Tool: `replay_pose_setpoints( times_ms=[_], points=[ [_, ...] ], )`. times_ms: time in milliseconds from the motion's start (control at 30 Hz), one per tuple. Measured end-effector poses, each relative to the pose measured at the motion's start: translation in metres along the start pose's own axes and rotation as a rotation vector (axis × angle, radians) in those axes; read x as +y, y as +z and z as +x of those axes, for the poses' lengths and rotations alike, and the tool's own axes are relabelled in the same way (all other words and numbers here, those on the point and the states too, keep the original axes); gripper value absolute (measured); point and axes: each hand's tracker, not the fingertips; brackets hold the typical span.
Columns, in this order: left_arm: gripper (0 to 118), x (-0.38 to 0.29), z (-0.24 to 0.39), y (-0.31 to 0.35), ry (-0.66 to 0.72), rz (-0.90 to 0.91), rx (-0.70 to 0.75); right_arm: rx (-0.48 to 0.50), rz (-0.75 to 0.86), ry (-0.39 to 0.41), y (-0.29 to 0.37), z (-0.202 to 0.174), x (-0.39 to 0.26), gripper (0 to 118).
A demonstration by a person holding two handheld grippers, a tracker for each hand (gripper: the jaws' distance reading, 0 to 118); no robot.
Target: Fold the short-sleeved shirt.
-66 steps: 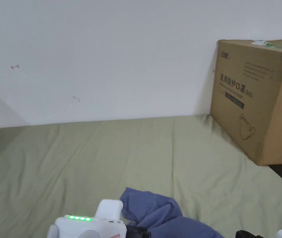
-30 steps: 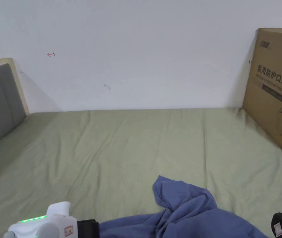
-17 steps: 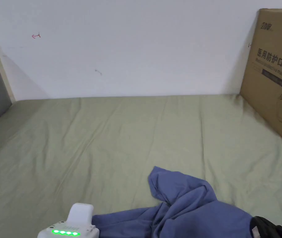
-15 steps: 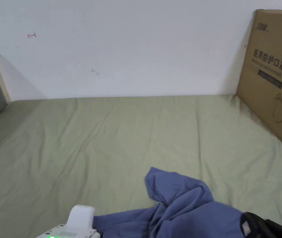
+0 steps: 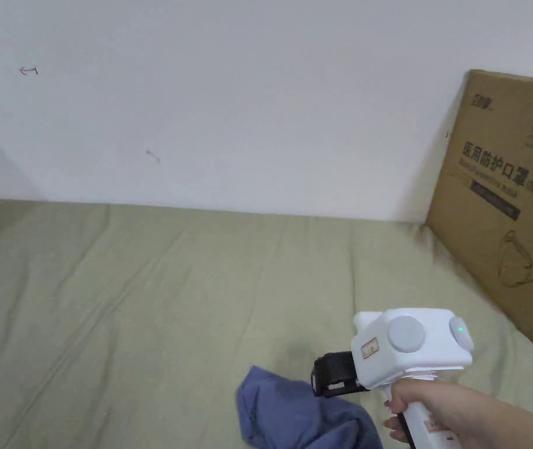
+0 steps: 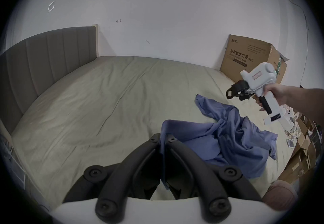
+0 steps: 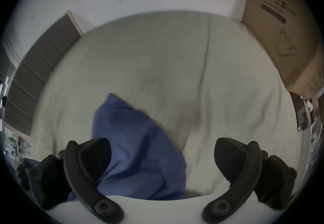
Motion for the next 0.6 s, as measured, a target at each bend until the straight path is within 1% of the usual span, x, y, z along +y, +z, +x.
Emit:
replay_pose_setpoints(
  times_ms=[67, 100, 133, 167, 200, 233, 300, 333, 400, 467, 500, 533, 567, 600],
  points=[
    [3, -0.007, -0.003, -0.002, -0.010, -0.005, 0.032, -0.057, -0.087, 0.035, -0.024, -0.002, 0.005, 116],
    [3, -0.009, -0.004, -0.004, -0.010, -0.010, 0.043, -0.068, -0.141, 0.055, -0.030, -0.009, 0.004, 116],
    [3, -0.011, -0.005, -0.006, -0.008, -0.017, 0.044, -0.093, -0.195, 0.069, -0.037, -0.011, 0.003, 112],
    [3, -0.013, -0.006, -0.007, -0.005, -0.029, 0.043, -0.104, -0.225, 0.081, -0.041, -0.012, 0.000, 96],
    [3, -0.014, -0.006, -0.007, -0.001, -0.044, 0.045, -0.055, -0.222, 0.093, -0.039, -0.013, -0.004, 88],
    [3, -0.016, -0.006, -0.008, 0.000, -0.053, 0.047, -0.071, -0.164, 0.095, -0.033, -0.012, -0.002, 83],
    [3, -0.017, -0.007, -0.010, 0.000, -0.074, 0.049, -0.040, -0.143, 0.102, -0.018, -0.014, -0.001, 17],
    [3, -0.018, -0.009, -0.008, 0.013, -0.086, 0.047, -0.072, -0.113, 0.137, -0.011, -0.014, -0.002, 0],
    [3, -0.014, -0.015, -0.007, 0.127, -0.129, 0.024, -0.025, -0.063, 0.120, 0.012, -0.018, -0.008, 0],
    [3, -0.004, -0.024, 0.000, 0.212, -0.125, 0.003, 0.043, 0.017, 0.056, 0.041, -0.011, -0.015, 0],
    [3, 0.004, -0.027, 0.005, 0.226, -0.115, 0.002, 0.062, 0.094, 0.013, 0.069, -0.003, -0.024, 0],
    [3, 0.012, -0.029, 0.010, 0.211, -0.108, 0.010, 0.061, 0.163, -0.037, 0.092, 0.005, -0.034, 0],
    [3, 0.022, -0.030, 0.017, 0.203, -0.096, 0.018, 0.070, 0.231, -0.102, 0.116, 0.013, -0.046, 0],
    [3, 0.032, -0.031, 0.025, 0.172, -0.068, 0.037, 0.106, 0.269, -0.164, 0.137, 0.024, -0.058, 0]
  ],
)
